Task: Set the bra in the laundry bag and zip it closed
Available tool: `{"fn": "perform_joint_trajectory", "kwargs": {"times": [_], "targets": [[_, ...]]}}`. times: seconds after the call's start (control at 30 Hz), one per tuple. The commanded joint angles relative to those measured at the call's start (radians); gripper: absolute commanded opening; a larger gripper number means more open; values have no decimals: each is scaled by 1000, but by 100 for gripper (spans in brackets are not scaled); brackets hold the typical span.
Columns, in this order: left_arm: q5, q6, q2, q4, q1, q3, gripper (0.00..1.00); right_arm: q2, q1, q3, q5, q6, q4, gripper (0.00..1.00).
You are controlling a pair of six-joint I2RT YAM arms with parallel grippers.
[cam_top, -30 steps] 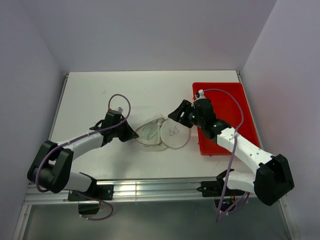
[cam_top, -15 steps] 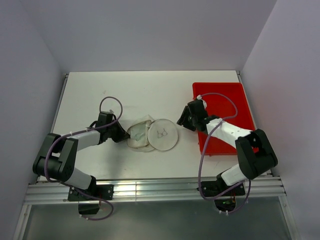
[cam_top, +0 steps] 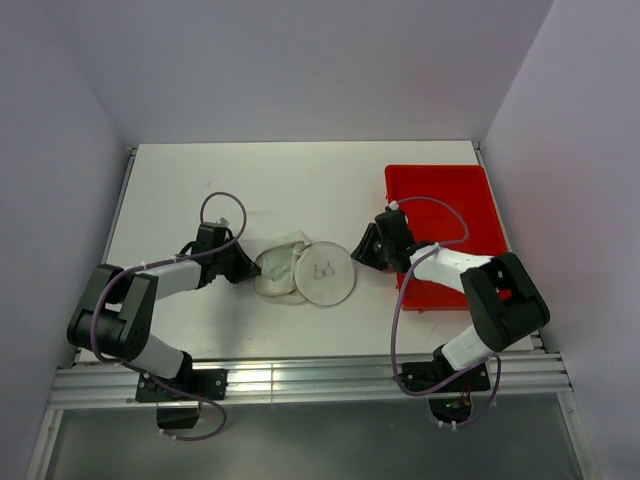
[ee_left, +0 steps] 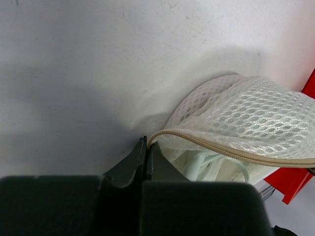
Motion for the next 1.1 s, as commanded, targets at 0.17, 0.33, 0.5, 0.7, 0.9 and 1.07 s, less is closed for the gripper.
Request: {"fn": "perform_joint_trajectory", "kwargs": {"times": [0.17, 0.33, 0.5, 0.7, 0.9, 1.07], "targets": [[-40, 49, -21, -56, -2, -5, 0, -60, -5, -124, -224, 23, 167, 23], [-42, 48, -18, -54, -2, -16, 0, -171, -5, -192, -339, 60, 232, 18], [-34, 45, -11, -38, -4, -25, 0, -314, -5, -201, -404, 88, 217, 17], [-32, 32, -40, -45, -22, -31, 0, -377, 4, -166, -448, 134, 195, 17], [-57, 3, -83, -56, -90, -31, 0, -331, 97, -117, -396, 181, 207, 17], [-74, -20, -107, -56, -128, -34, 0, -270, 182, -74, -338, 238, 246, 17]]}}
